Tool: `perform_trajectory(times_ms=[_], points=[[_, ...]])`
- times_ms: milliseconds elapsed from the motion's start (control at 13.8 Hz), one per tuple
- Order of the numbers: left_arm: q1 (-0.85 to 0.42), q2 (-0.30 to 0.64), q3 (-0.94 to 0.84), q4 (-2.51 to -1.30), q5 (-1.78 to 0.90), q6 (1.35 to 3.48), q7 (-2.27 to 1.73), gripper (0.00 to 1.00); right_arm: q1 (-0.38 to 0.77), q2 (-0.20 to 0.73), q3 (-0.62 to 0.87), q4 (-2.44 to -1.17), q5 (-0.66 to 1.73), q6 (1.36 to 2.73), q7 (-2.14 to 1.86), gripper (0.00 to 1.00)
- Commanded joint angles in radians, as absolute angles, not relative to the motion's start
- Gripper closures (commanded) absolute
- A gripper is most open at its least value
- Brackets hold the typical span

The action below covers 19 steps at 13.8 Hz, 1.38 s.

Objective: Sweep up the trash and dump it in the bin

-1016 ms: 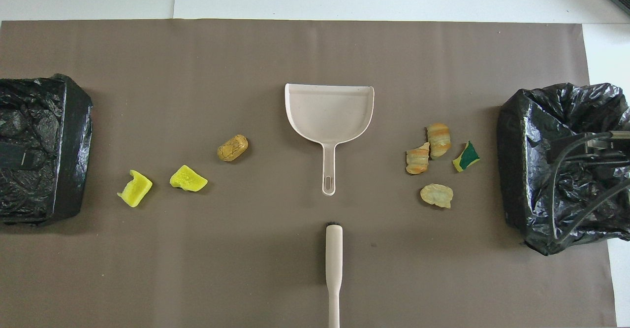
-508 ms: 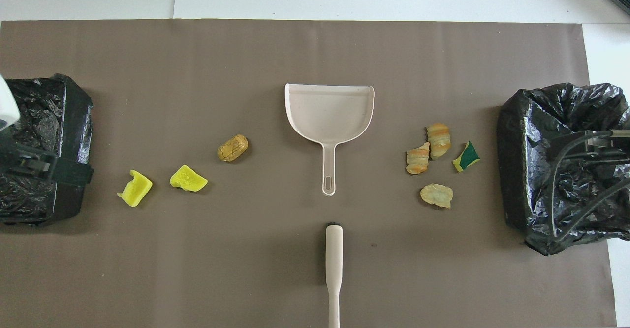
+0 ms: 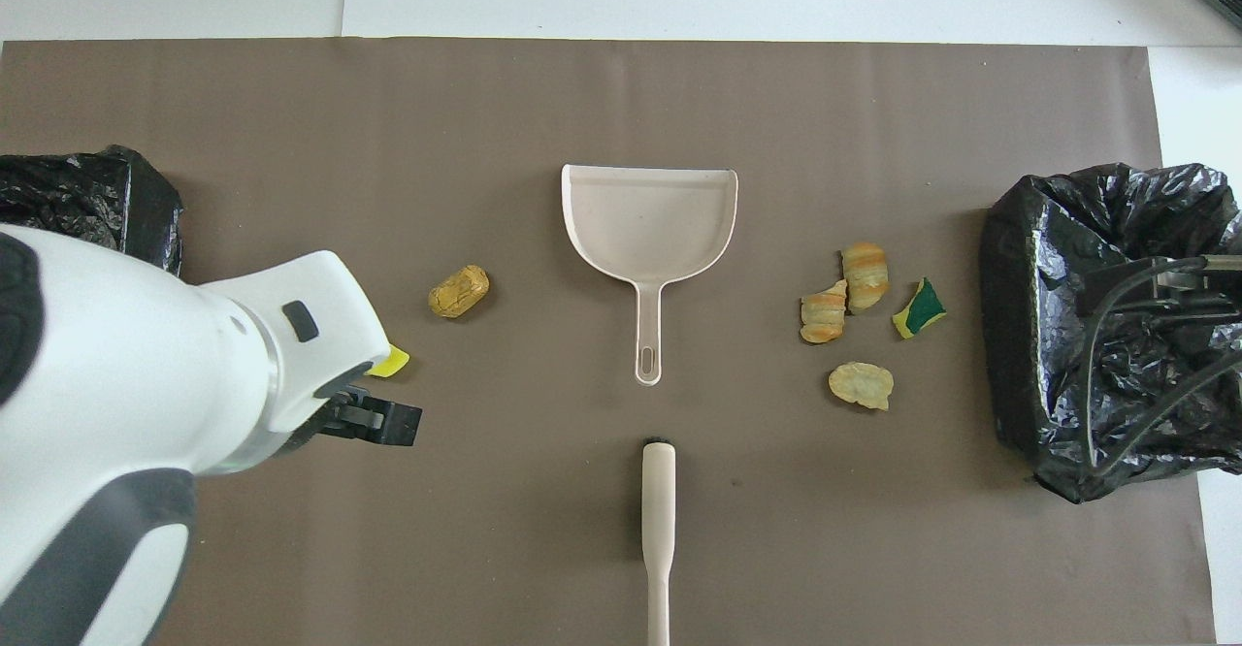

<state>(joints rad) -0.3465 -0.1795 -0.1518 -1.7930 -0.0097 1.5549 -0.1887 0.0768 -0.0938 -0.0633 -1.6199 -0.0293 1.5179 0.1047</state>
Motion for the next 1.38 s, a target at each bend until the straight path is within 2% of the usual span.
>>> perform_trajectory(times_ms=[0, 508, 653, 798, 1089, 1306], points=[[-0.466, -0.236, -0.133, -1.939, -0.017, 1.672, -0.322, 0.0, 0.072, -0.11, -0.061, -1.641, -0.014, 1.542, 0.083, 0.0], [-0.696, -0.252, -0.133, -2.152, -0.07, 1.902, -0.563, 0.0, 0.072, -0.126, -0.058, -1.647, -0.014, 1.502, 0.069, 0.0], [-0.75, -0.242, -0.133, -2.169, -0.113, 1.928, -0.575, 0.0, 0.081, -0.078, -0.051, -1.647, -0.014, 1.54, 0.078, 0.0], [-0.808, -0.192, -0.133, -2.195, -0.115, 2.003, -0.59, 0.0, 0.096, -0.003, -0.045, -1.649, -0.012, 1.607, 0.084, 0.0], [-0.931, -0.134, -0.133, -2.313, -0.115, 2.227, -0.753, 0.0, 0.187, 0.127, -0.041, -1.651, 0.012, 1.807, 0.126, 0.0], [-0.989, -0.086, -0.133, -2.332, -0.115, 2.287, -0.821, 0.0, 0.251, 0.221, -0.04, -1.649, 0.044, 1.896, 0.178, 0.0]])
